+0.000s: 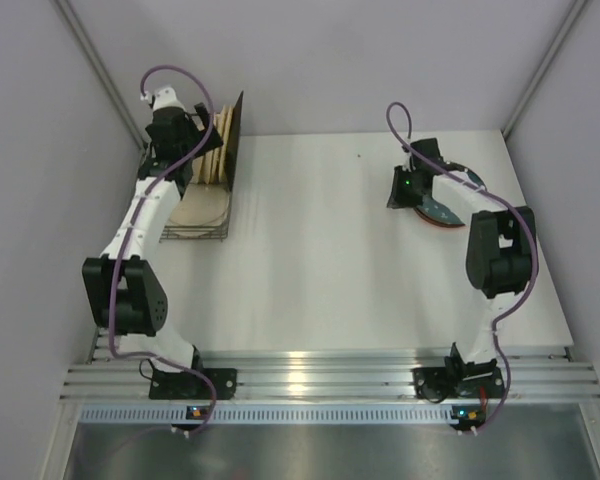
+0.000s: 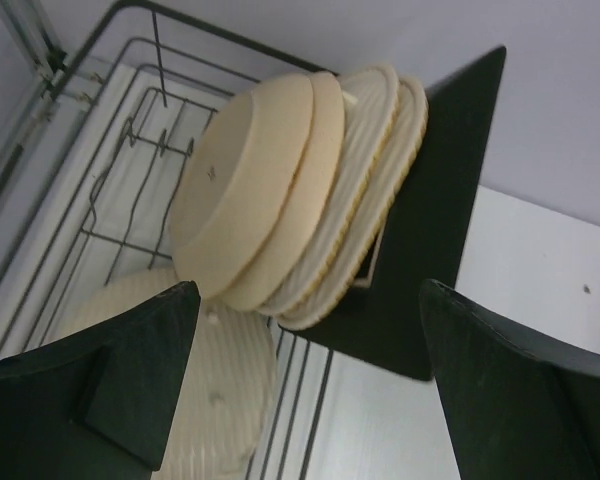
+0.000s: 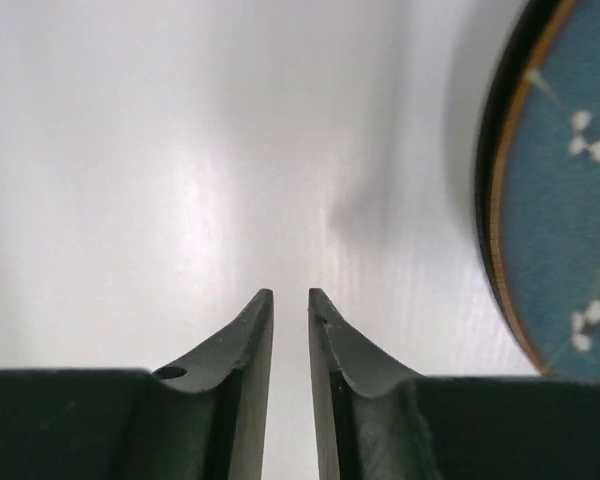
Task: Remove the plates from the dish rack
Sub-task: Place the plate on the table, then grab a plate with the left arm
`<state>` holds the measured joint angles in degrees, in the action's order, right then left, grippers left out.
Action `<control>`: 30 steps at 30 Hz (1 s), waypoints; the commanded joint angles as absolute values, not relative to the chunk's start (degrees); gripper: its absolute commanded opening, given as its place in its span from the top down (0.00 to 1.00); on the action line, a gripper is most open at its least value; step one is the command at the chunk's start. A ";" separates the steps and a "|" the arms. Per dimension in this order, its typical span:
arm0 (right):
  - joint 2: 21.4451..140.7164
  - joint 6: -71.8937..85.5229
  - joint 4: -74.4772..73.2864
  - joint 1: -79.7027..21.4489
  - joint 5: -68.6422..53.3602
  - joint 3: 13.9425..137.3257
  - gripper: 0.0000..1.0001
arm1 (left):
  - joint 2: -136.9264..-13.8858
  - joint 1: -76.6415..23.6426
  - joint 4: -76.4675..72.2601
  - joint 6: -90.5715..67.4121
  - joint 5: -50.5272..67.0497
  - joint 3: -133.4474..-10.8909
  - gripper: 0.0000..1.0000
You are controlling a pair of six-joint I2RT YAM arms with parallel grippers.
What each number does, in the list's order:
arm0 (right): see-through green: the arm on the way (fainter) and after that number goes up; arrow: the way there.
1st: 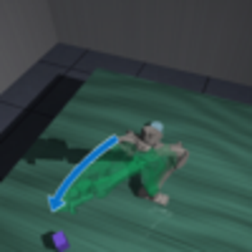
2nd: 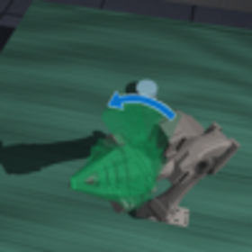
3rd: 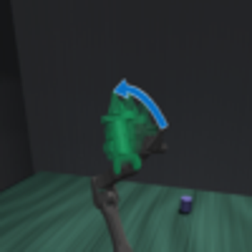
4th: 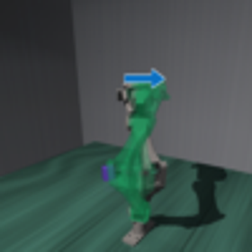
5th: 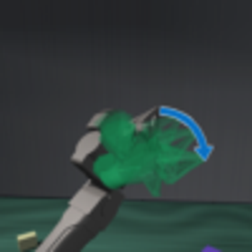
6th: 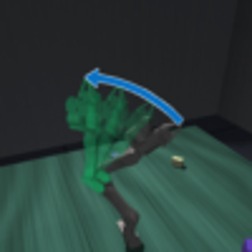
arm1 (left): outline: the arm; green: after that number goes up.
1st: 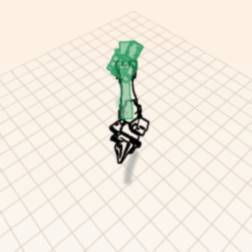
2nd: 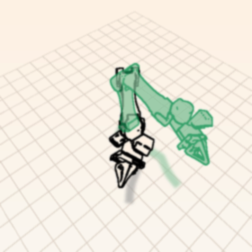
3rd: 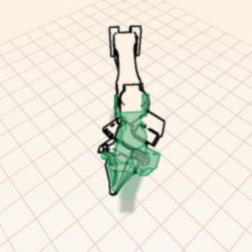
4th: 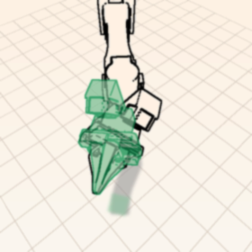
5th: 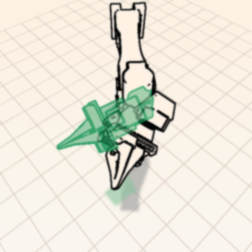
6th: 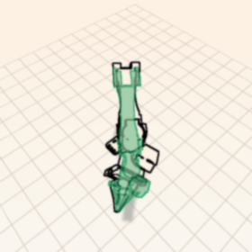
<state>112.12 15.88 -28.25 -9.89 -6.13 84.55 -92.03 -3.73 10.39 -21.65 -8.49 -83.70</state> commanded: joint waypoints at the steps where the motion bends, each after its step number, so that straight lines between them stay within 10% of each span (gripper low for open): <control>1: 105.21 15.73 -21.62 -11.86 -18.62 82.80 0.78 | -98.24 -3.16 10.72 -13.81 -13.09 -91.03 0.04; 7: 101.08 17.66 -17.67 -13.09 -26.10 76.21 0.52 | -105.72 -1.94 13.10 -4.05 -11.96 -94.75 0.06; 30: 100.28 17.75 -18.28 -13.36 -27.68 74.53 0.51 | -106.26 2.20 15.01 1.49 -7.38 -94.30 0.16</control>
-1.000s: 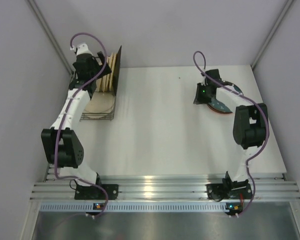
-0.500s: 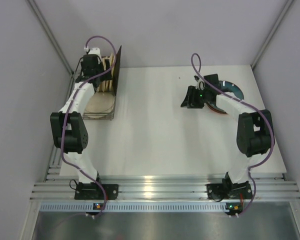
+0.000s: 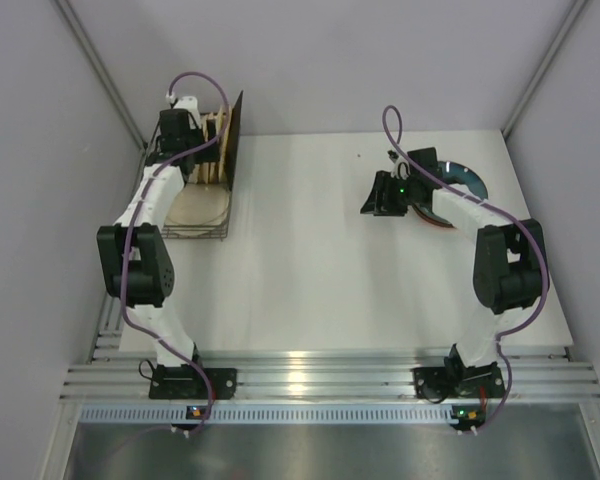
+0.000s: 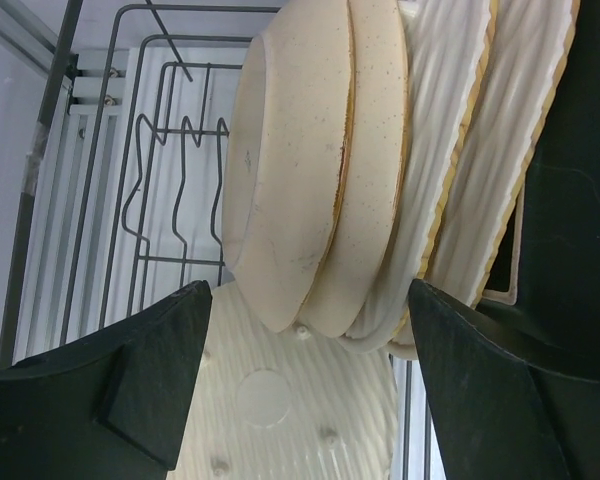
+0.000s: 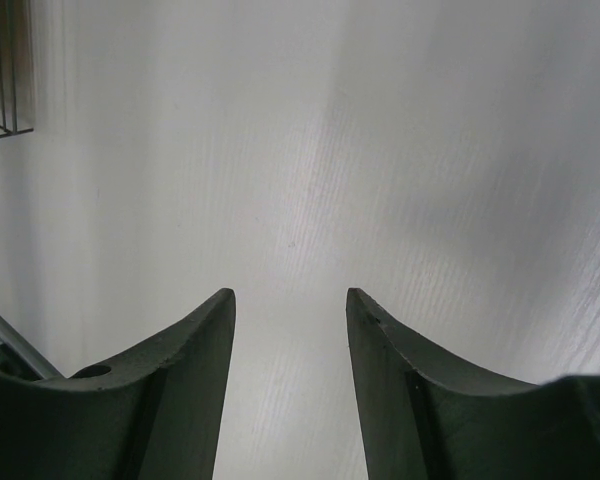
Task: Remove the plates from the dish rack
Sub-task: Grab a plate with the left arm
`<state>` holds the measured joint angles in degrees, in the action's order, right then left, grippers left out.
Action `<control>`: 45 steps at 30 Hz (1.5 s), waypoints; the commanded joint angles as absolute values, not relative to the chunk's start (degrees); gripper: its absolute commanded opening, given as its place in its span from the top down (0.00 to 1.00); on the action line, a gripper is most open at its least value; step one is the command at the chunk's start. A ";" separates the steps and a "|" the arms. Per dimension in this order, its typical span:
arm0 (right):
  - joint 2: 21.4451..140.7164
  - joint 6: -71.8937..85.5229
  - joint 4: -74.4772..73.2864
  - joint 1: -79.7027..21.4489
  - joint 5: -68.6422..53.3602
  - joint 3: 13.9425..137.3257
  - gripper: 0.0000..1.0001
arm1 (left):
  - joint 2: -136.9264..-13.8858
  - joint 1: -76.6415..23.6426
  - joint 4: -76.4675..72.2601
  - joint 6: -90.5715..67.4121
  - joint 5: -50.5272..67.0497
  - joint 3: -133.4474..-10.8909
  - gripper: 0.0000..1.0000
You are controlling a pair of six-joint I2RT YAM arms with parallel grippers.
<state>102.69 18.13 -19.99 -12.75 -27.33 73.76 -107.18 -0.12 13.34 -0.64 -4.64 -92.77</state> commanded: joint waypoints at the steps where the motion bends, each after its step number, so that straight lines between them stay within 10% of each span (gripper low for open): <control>1: 100.37 17.75 -18.37 -13.36 -27.69 74.44 0.51 | -106.17 2.28 15.46 1.67 -7.73 -94.57 0.16; 20: 100.90 17.49 -19.34 -13.36 -26.19 74.79 0.50 | -101.78 5.54 14.50 2.54 10.81 -91.14 0.17; 45: 102.30 17.58 -19.16 -13.45 -26.63 74.71 0.49 | -109.95 5.19 18.37 8.26 0.97 -97.56 0.17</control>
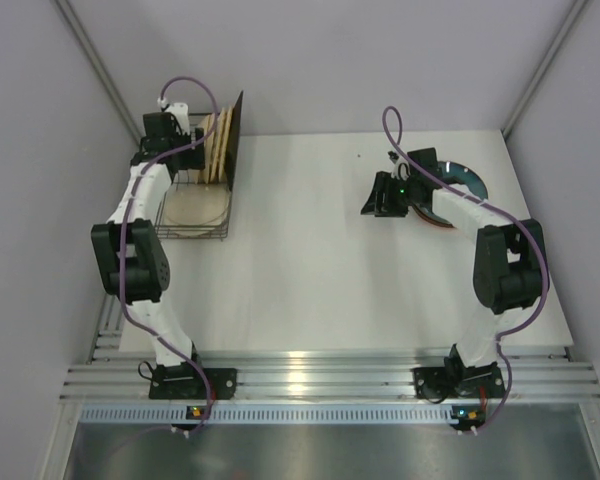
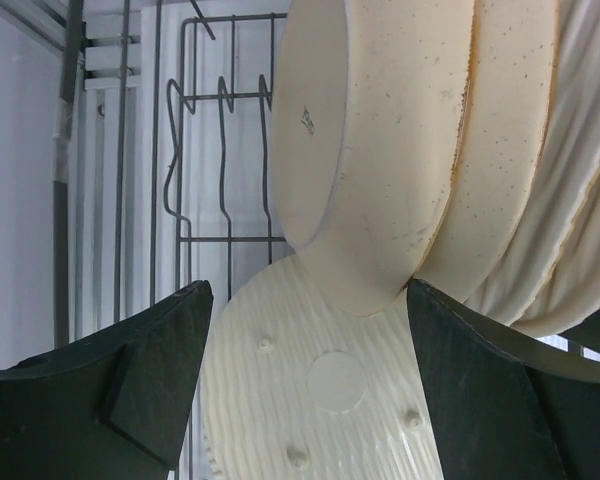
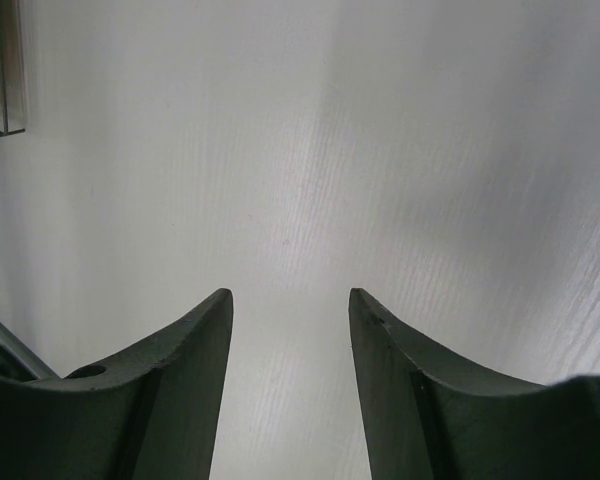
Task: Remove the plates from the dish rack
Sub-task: Grab a plate with the left arm
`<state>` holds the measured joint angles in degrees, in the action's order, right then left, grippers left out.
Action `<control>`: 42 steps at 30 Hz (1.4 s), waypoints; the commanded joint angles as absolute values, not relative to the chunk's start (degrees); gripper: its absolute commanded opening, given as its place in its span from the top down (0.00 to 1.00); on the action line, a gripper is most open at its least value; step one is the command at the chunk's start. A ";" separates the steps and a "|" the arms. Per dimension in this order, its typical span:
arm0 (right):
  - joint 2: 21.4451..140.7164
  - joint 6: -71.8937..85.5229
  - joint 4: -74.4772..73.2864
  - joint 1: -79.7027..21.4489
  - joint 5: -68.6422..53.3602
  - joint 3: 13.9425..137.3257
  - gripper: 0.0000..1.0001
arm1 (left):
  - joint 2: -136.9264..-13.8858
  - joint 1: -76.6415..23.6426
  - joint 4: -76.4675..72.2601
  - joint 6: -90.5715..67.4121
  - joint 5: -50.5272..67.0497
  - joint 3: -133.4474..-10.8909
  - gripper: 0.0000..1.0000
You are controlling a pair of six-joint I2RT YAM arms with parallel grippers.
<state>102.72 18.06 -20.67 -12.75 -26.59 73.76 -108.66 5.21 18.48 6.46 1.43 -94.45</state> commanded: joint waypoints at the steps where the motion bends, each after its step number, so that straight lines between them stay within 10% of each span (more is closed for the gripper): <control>1: 102.30 17.58 -19.16 -13.53 -26.46 74.71 0.49 | -110.21 5.01 18.63 8.70 0.88 -97.73 0.17; 21: 102.83 17.67 -19.25 -13.45 -26.10 74.62 0.50 | -112.59 -4.57 2.29 13.18 -20.29 -91.85 0.34; 42: 101.60 17.40 -19.25 -13.53 -25.75 74.09 0.51 | -114.08 -5.01 -6.50 10.46 -25.13 -89.12 1.00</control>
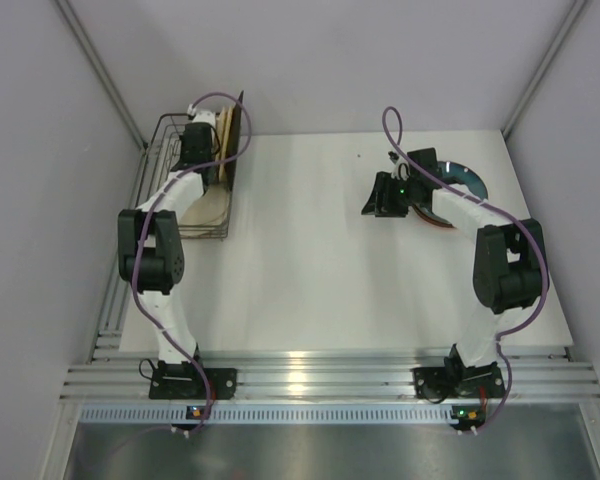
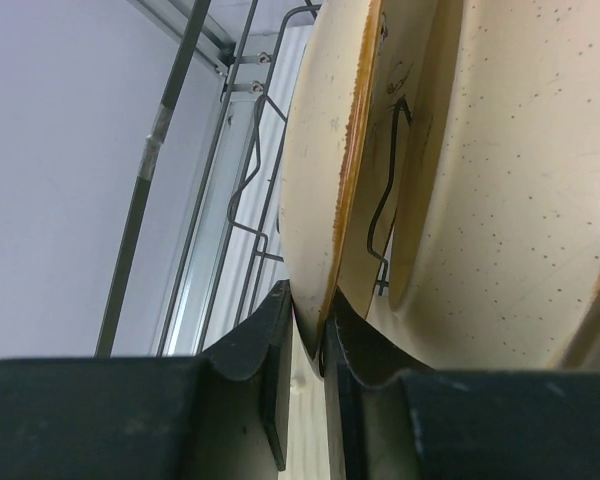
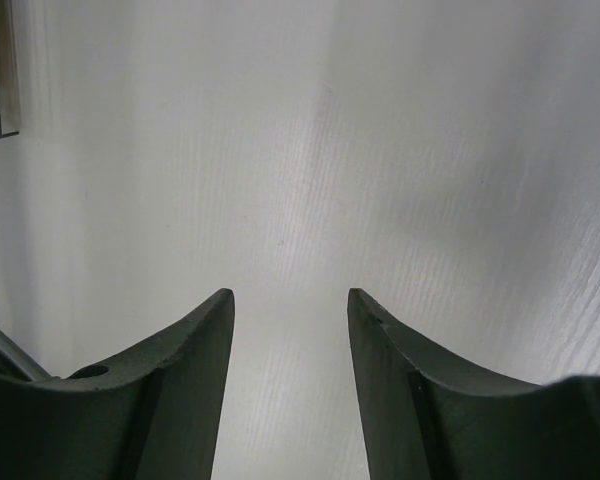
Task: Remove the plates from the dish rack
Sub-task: Grab a plate with the left arm
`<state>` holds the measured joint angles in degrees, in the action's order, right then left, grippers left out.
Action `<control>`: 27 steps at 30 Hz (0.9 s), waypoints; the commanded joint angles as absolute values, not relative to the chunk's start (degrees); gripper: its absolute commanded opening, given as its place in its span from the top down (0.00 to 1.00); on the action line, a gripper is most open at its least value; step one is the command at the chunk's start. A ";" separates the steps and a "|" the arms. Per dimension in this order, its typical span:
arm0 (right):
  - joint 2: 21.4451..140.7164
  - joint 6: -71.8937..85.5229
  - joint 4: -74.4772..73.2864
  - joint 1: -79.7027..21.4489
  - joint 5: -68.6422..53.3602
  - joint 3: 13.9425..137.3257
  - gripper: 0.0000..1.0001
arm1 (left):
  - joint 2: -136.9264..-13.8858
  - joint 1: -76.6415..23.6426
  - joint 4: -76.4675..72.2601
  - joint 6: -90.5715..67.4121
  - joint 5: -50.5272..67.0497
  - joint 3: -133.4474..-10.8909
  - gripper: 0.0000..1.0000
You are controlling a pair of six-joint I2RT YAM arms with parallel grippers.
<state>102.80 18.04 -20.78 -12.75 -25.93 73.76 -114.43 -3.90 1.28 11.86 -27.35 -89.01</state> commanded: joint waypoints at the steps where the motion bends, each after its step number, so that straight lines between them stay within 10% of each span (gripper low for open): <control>1: 101.60 17.32 -19.34 -13.45 -25.75 74.09 0.50 | -113.82 -5.10 -6.76 10.55 -25.66 -89.03 1.00; 27: 101.34 17.49 -17.84 -13.45 -27.07 73.65 0.51 | -103.80 -18.10 -23.63 35.59 -58.26 -90.88 1.00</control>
